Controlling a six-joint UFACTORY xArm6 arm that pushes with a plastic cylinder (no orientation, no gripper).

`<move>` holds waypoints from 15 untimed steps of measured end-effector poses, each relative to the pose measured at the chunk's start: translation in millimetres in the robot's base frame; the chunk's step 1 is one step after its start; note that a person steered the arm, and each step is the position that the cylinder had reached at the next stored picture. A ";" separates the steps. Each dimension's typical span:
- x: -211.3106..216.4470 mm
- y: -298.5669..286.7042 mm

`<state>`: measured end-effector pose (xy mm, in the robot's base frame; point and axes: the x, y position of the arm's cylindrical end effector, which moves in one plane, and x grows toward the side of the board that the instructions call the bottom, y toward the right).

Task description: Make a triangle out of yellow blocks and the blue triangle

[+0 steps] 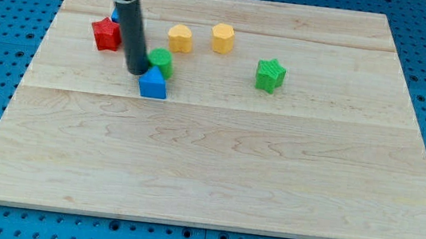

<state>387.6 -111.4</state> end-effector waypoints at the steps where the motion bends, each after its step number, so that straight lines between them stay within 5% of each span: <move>1: -20.9 -17.7; 4: -3.4 172.3; 6: -60.3 105.1; 7: -31.0 104.5; 9: -49.3 23.5; 12: -83.0 88.8; 14: -133.5 63.0; 15: -103.7 91.0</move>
<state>283.9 -20.4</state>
